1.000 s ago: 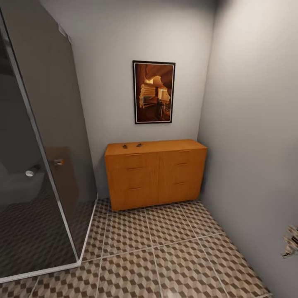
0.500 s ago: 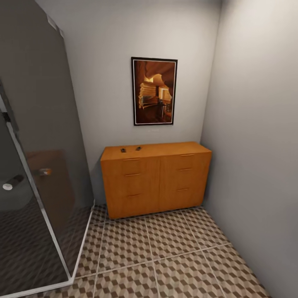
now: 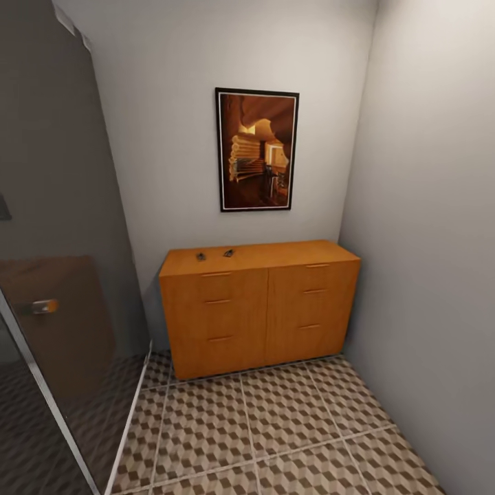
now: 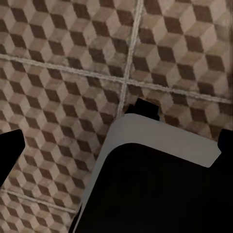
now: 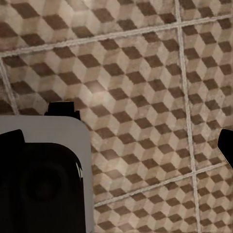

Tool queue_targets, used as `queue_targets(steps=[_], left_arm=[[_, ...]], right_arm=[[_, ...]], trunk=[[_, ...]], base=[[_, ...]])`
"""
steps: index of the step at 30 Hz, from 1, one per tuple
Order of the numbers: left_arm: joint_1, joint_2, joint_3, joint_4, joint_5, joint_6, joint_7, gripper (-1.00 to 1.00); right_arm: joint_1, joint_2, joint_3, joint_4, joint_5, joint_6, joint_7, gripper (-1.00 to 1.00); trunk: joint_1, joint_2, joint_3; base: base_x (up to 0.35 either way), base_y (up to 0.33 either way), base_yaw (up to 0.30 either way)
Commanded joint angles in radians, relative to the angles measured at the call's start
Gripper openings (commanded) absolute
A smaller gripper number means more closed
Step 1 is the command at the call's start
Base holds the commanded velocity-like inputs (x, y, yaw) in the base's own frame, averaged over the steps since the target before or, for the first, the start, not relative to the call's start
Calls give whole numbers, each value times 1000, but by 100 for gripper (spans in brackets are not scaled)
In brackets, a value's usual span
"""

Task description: Take the four mousetraps from the cabinet in the bathroom and place them on the bathroom floor. Make sure all four end up on the same floor surface, and ensure that at least two of them are either under or directly next to the same bathroom sink.

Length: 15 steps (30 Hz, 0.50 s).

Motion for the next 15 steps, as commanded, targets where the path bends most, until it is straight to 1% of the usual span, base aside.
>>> queue_targets(steps=[1,15], left_arm=[[0,0,-4,-1,6,0,4,100],[0,0,-3,-1,6,-2,4,100]], right_arm=[[-1,0,6,3,-2,-5,-2,100],[-1,1,6,2,-2,-5,-2,100]], trunk=[[1,-1,-1],[1,-1,-1]], base=[[324,0,0],[324,0,0]])
